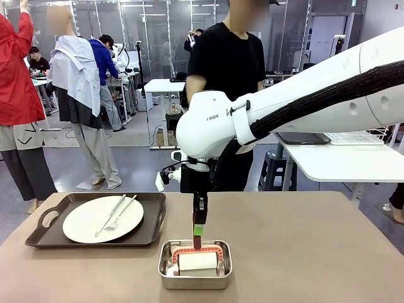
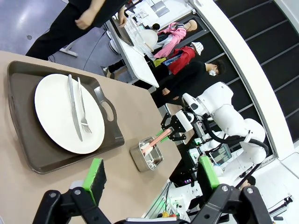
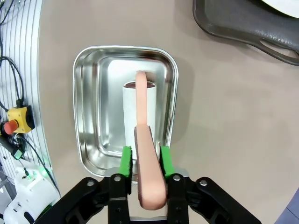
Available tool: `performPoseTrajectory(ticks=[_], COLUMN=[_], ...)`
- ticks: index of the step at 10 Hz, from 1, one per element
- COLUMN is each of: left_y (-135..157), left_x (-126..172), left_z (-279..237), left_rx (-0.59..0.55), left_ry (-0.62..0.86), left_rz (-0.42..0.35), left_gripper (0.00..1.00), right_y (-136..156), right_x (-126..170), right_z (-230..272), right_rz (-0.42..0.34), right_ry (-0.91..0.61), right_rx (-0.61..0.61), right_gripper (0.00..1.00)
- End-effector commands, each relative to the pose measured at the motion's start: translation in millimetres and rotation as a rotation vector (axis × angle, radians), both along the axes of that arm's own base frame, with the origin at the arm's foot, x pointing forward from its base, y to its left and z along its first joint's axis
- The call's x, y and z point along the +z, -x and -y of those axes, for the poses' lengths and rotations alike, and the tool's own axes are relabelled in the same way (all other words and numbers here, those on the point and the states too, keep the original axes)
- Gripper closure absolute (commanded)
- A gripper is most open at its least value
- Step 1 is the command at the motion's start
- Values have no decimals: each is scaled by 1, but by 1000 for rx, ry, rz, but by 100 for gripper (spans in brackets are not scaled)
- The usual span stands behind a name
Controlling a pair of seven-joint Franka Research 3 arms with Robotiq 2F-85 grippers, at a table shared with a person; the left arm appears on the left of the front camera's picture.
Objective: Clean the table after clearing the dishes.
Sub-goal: Place the Lint Roller back on top of the Airtight Container.
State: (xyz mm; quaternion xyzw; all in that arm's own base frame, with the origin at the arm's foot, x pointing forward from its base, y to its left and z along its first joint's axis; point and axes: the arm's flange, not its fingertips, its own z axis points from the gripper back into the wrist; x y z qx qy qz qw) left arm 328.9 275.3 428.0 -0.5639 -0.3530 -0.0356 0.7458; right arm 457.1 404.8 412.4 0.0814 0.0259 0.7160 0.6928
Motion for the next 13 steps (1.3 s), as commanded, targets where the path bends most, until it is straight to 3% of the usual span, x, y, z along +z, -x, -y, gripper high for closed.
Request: performPoseTrajectory(ticks=[1, 4, 13], left_y=[2, 2, 2], left_x=[1, 1, 1], left_z=[-2, -2, -2], left_rx=[2, 2, 2], left_ry=[1, 1, 1], left_rz=[4, 4, 4], left_gripper=[0, 0, 0], right_y=[3, -2, -10], right_x=[2, 24, 32], right_z=[1, 6, 8], right_rz=[38, 83, 80], right_ry=[5, -32, -36], right_rx=[14, -14, -22], right_gripper=[41, 0, 0])
